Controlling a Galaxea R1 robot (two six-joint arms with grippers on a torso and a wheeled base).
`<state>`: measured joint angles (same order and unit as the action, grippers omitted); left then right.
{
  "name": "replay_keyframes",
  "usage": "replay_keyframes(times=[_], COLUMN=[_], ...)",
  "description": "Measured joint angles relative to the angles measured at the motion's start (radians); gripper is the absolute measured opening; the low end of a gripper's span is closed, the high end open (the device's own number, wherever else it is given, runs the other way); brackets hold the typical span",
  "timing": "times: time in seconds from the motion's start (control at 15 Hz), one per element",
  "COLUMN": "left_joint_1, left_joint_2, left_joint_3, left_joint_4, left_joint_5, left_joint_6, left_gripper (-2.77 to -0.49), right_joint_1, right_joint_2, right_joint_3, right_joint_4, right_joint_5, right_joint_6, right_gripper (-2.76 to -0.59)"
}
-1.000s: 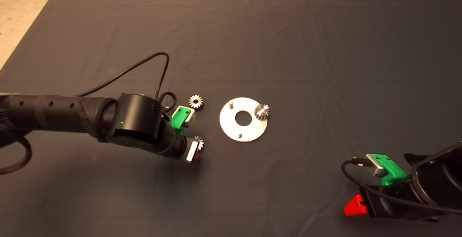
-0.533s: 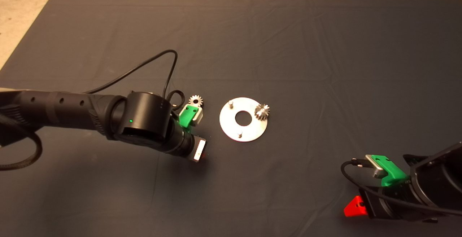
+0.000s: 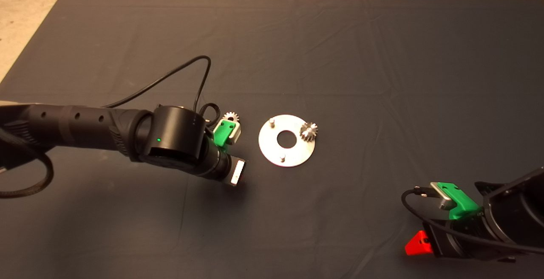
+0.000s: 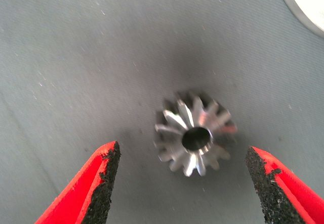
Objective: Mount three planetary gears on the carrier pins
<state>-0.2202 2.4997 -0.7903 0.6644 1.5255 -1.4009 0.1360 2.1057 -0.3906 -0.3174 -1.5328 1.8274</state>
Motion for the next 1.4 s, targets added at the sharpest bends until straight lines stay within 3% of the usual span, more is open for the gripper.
replay_keyframes(times=[0.53,1.4], left_joint_1=[0.0,0.001], left_joint_2=[0.002,0.03], left_joint_3=[-0.017,-0.013], left_joint_4=[0.035,0.048], left_joint_5=[0.0,0.0], left_joint_6=[-0.005,-0.073], left_gripper=[-1.5,-1.5], right_joint_1=[0.0,0.0], right_joint_2=[0.0,0.0], right_joint_3=[0.0,0.0], right_joint_4=[0.0,0.0], right_joint_5=[0.0,0.0], right_joint_6=[0.0,0.0], right_gripper=[-1.16,-1.16])
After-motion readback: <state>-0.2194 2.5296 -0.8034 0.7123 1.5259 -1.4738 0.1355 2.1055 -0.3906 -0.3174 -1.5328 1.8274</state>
